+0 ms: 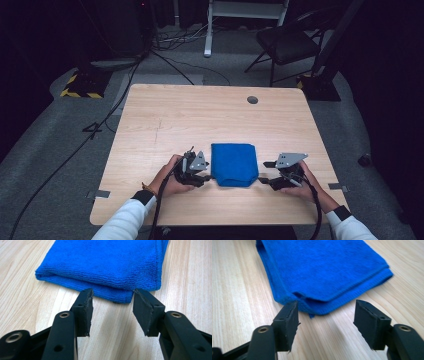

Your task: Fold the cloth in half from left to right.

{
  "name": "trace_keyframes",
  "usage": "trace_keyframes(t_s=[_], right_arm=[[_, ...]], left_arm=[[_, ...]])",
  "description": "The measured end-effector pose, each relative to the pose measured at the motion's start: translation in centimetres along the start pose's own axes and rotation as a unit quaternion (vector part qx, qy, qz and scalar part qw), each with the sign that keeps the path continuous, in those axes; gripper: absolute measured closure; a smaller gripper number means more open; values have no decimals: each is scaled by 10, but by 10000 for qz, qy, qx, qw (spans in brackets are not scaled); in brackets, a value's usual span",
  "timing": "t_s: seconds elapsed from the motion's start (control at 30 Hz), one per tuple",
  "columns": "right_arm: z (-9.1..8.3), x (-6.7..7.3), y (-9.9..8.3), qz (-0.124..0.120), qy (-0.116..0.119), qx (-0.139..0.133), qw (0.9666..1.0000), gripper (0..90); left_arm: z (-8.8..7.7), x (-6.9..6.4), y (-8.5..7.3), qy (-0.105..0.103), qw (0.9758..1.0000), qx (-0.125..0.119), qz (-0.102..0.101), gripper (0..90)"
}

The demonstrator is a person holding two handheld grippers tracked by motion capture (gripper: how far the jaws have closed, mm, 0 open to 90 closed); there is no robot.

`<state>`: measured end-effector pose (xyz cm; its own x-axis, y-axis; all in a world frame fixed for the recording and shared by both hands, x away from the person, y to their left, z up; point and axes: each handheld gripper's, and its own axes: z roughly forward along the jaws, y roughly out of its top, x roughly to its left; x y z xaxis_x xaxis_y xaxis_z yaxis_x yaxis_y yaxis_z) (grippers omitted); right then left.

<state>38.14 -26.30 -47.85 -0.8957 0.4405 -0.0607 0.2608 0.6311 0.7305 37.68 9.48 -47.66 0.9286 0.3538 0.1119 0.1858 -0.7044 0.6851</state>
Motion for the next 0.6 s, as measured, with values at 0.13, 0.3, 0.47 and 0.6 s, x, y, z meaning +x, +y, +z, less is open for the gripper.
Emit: trace_keyframes(t_s=[0.13,0.3,0.47,0.6], right_arm=[[-3,-4,-2,125,-167,-41,9998,363],[-4,-7,3,220,-377,-157,9989,342],[2,-9,13,220,-470,-221,9984,332],[10,-10,21,202,-496,-224,9983,331]], left_arm=[[-2,2,2,75,9997,-55,-220,403],[-4,7,9,204,9982,-249,-505,281],[2,6,23,187,9978,-397,-493,237],[14,4,33,118,9984,-341,-441,211]])
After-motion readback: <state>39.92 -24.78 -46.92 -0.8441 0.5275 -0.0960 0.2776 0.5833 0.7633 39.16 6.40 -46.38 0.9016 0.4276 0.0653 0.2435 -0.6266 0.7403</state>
